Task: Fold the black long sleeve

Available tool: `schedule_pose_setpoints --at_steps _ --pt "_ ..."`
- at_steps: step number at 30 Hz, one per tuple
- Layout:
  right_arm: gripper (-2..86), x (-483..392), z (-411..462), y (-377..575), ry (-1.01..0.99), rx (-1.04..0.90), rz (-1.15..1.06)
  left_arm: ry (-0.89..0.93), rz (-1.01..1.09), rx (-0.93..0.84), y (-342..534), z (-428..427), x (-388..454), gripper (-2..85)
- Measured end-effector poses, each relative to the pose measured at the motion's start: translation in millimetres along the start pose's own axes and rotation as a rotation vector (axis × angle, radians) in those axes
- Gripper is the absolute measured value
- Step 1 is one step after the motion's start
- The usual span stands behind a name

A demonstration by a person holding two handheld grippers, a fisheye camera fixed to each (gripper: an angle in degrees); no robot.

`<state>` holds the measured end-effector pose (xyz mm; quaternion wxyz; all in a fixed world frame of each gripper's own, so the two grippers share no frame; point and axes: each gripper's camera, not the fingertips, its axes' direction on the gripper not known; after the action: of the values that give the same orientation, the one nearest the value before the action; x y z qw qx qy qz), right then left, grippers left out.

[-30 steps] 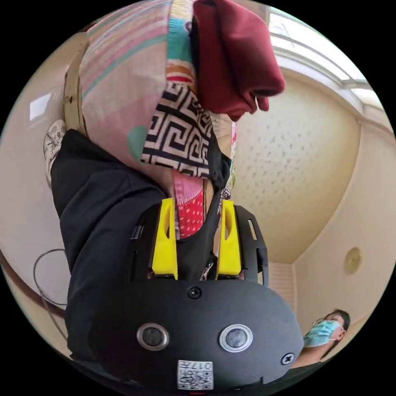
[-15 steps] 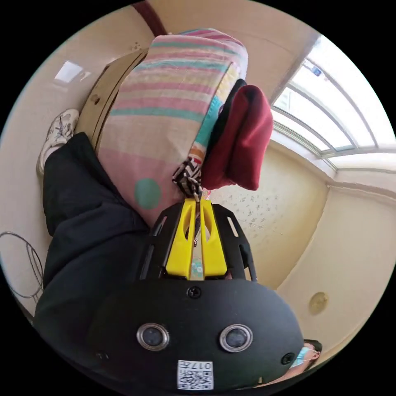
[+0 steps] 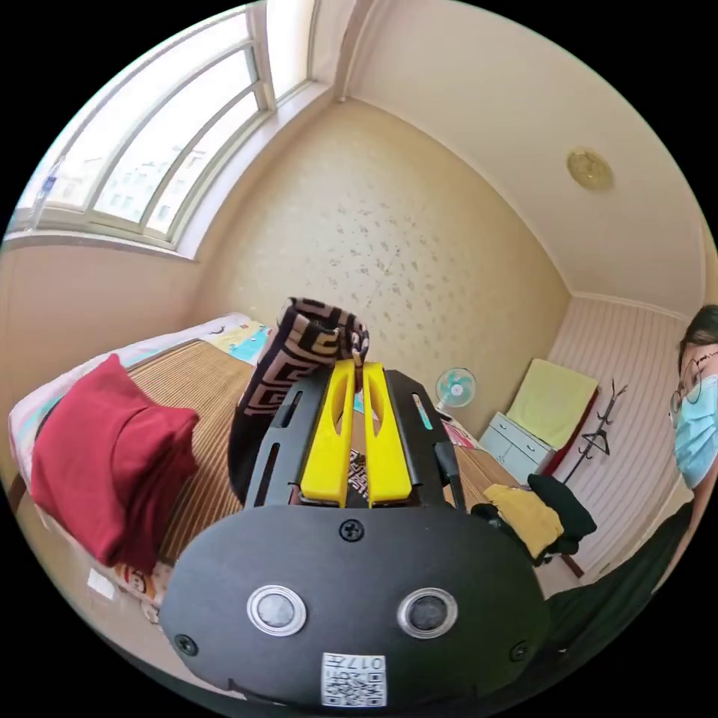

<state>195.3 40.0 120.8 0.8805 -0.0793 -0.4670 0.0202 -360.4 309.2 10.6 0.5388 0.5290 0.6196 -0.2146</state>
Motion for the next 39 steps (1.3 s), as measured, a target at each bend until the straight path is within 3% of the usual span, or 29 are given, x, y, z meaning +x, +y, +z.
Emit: schedule_pose_setpoints --at_steps 6,11,15,18,25,28,32,39 --pt "0.4 4.3 -1.5 6.8 -0.028 0.004 0.012 0.208 0.185 -0.237 55.0 226.8 126.2 0.4" --pt "0.7 4.9 -2.6 11.4 -0.036 0.012 0.014 0.263 0.084 -0.655 174.6 370.7 153.2 6.7" --pt "0.5 5.3 -2.7 12.7 -0.042 0.016 0.016 0.265 0.193 -0.716 217.4 356.5 169.4 9.2" --pt "0.4 3.7 -2.3 12.9 -0.036 0.019 0.012 0.151 0.229 -0.701 227.3 314.6 164.2 9.9" --pt "0.3 2.4 -0.3 9.2 -0.028 0.017 0.011 -0.345 -0.039 -0.599 241.5 202.3 83.8 11.2" --pt "0.3 -0.3 1.2 6.0 -0.009 0.014 0.005 -0.48 -0.088 -0.748 259.8 206.7 60.8 10.9" --pt "0.3 -6.1 4.8 -2.5 0.035 -0.012 -0.006 -0.474 -0.029 -0.773 275.6 203.5 56.0 1.5" --pt "0.4 -40.1 2.8 -9.7 0.156 -0.101 -0.038 -0.539 -0.122 -0.736 273.7 160.6 26.9 -0.4"
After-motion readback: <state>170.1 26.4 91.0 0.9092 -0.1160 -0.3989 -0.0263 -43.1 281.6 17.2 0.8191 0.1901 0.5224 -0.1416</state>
